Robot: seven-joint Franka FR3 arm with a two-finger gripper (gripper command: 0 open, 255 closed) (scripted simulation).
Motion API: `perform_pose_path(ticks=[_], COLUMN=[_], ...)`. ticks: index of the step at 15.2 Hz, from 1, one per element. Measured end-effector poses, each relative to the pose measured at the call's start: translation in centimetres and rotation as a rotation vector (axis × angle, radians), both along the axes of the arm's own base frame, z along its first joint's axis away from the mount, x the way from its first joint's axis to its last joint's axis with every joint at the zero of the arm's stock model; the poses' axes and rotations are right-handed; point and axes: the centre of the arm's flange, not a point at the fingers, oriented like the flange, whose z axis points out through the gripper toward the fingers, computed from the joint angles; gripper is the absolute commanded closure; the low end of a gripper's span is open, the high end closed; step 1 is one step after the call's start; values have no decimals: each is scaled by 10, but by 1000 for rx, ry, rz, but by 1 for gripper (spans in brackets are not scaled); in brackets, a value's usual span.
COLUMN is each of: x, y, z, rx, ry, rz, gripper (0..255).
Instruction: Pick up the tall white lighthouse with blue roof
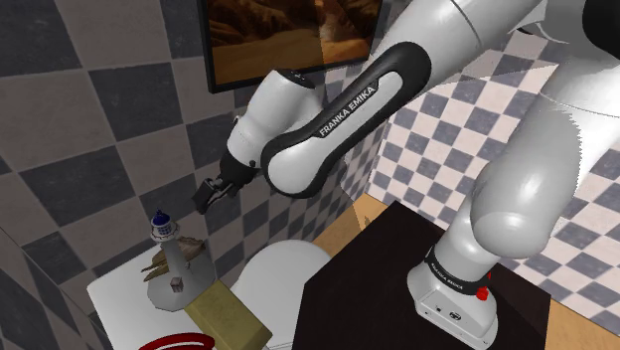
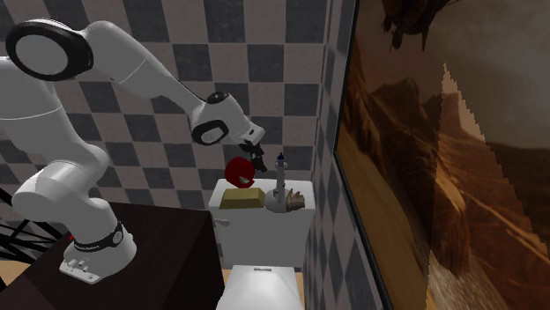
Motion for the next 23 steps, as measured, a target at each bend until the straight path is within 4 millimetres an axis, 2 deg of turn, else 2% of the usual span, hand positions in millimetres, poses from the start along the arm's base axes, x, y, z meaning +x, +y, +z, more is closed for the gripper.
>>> perform_pose_path(ticks=[6, 9, 17, 18, 23], x=[27, 37, 39, 39, 39], y=[55, 85, 94, 94, 94], z=[-44, -59, -100, -102, -103], rx=[45, 63, 67, 67, 68], ry=[-57, -83, -92, -92, -94], rz=[16, 25, 28, 28, 28], gripper=[0, 0, 0, 255, 255])
